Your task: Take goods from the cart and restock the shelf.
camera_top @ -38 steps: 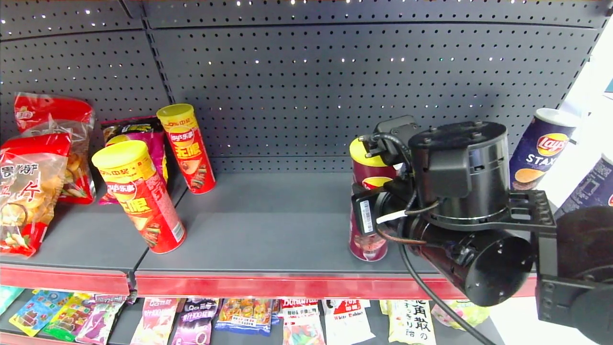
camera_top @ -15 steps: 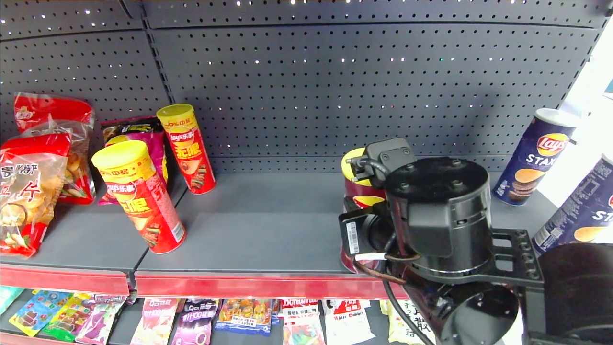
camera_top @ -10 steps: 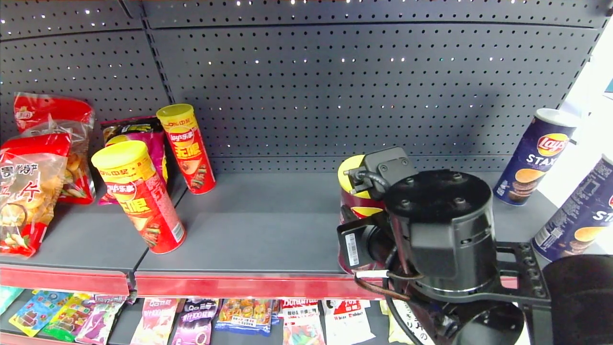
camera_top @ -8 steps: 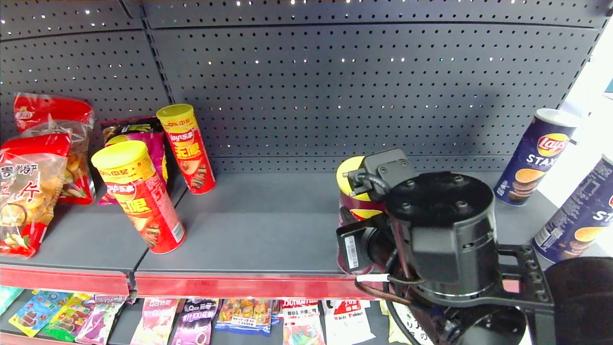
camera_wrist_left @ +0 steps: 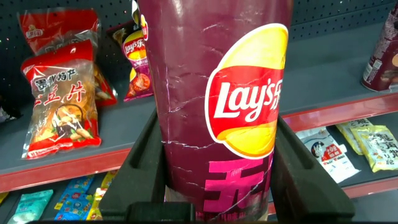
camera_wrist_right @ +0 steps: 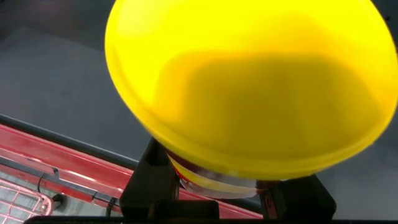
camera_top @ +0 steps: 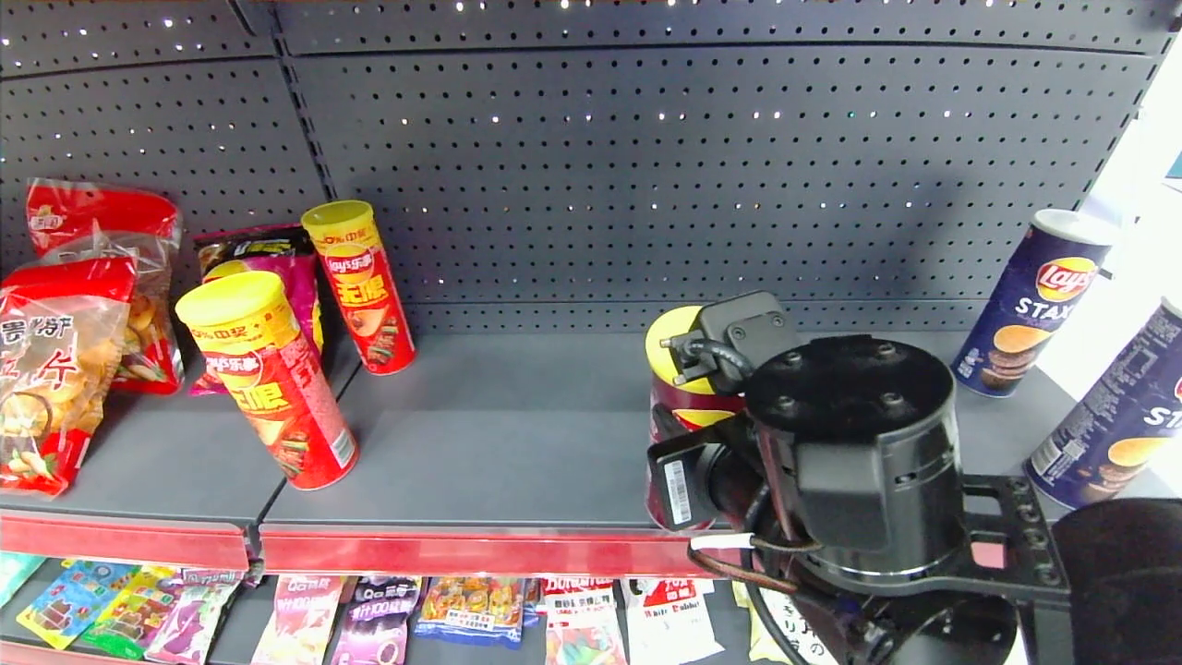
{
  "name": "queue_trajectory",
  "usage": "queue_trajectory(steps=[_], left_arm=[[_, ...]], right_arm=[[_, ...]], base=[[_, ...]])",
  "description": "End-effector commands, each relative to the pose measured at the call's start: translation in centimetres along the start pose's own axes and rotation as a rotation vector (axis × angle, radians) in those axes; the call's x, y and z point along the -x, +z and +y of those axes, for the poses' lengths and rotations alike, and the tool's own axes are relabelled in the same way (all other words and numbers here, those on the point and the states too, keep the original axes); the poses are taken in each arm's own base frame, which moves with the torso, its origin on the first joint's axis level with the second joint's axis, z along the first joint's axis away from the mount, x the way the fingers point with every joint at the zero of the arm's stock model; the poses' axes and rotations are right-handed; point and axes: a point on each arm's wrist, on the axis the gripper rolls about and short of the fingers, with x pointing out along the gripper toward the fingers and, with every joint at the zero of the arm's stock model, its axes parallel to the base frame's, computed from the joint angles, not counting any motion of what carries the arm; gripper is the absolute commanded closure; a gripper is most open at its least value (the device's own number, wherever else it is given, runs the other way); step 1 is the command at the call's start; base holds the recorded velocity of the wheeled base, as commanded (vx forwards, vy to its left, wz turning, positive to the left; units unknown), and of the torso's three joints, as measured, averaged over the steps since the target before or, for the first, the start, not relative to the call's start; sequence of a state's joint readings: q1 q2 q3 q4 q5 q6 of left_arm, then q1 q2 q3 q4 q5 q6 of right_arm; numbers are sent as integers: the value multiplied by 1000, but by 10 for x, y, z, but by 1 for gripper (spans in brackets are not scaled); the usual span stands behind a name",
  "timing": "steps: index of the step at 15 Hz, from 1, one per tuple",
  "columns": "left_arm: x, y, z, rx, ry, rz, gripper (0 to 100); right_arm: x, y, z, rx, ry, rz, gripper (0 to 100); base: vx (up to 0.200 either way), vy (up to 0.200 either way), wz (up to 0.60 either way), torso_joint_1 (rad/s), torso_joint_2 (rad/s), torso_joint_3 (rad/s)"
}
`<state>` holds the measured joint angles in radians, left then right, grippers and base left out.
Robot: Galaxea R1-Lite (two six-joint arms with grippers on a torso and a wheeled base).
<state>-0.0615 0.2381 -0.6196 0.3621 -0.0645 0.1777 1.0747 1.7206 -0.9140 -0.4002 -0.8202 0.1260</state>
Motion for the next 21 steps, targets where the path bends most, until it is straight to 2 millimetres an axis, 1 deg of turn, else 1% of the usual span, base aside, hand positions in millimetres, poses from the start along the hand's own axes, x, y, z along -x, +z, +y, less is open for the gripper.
queue_trajectory(steps=[1,3,4,11,15,16,18,19,21], left_arm=[[0,0,0,0,0,-1,100],[1,-1,0,-1,1,-5,100],[1,-2,0,-1,1,-4,100],[2,-3,-1,-1,3,-5,100],[2,-3,-1,-1,3,-6,100],[2,-3,-1,-1,3,-5,100],[0,-4,-1,0,1,3,100],[0,-4,-1,0,1,6,100],[-1,-5,-1,0,-2,10,100]], right_arm=[[-1,0,0,0,3,1,100],[-1,-1,0,3,4,5,100],[-2,-1,0,3,3,5,0],[-2,1,-1,-4,1,1,0],[3,4,-6,-33,-5,-11,0],[12,1,-16,-30,-7,-9,0],[22,-6,-25,-18,-1,-4,0],[31,-9,-33,-12,4,-5,0],[42,-8,-41,-22,14,-21,0]], base=[[0,0,0,0,0,0],[0,0,0,0,0,0],[0,0,0,0,0,0],[0,0,0,0,0,0],[0,0,0,0,0,0],[0,0,0,0,0,0],[0,0,0,0,0,0],[0,0,0,0,0,0],[0,0,0,0,0,0]])
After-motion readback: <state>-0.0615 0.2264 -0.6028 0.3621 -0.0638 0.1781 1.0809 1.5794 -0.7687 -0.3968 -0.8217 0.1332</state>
